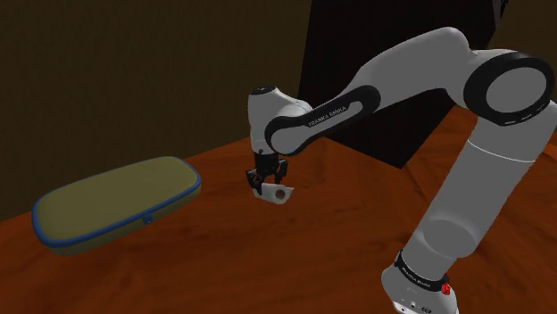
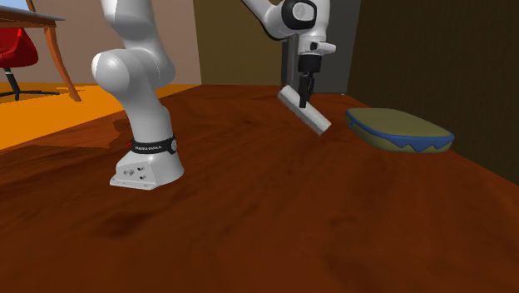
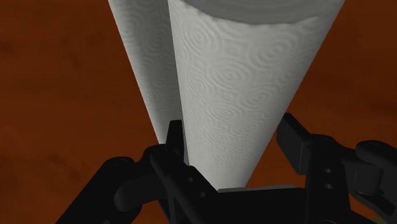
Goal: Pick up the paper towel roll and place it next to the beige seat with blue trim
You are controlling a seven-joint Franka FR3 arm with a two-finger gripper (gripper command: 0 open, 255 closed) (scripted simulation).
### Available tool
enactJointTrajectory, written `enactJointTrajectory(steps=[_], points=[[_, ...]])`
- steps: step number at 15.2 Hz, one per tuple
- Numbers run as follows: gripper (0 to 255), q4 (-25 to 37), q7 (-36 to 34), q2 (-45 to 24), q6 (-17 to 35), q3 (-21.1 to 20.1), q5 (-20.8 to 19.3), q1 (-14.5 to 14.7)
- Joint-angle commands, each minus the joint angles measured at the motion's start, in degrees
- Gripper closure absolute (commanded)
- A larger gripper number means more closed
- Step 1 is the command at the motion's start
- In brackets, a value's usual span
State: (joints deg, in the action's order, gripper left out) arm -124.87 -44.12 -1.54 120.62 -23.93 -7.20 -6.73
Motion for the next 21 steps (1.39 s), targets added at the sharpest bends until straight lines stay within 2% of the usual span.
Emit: enactJointTrajectory(steps=[1,7,12,16,18,19,21], points=[[255,4.9,0.4,-4.0,-1.2,0.7,-1.9,-0.6],[255,19.9,2.3,-15.5,-5.4,2.9,-6.2,-1.2],[255,35.3,4.7,-25.9,-10.5,4.8,-8.7,-0.5],[255,51.1,7.2,-35.7,-16.3,6.2,-10.3,0.9],[255,61.4,8.9,-41.8,-20.3,7.1,-11.0,2.0],[255,68.5,10.0,-45.8,-23.1,7.6,-11.3,2.9],[255,67.2,9.8,-45.9,-21.7,7.6,-11.4,2.8]])
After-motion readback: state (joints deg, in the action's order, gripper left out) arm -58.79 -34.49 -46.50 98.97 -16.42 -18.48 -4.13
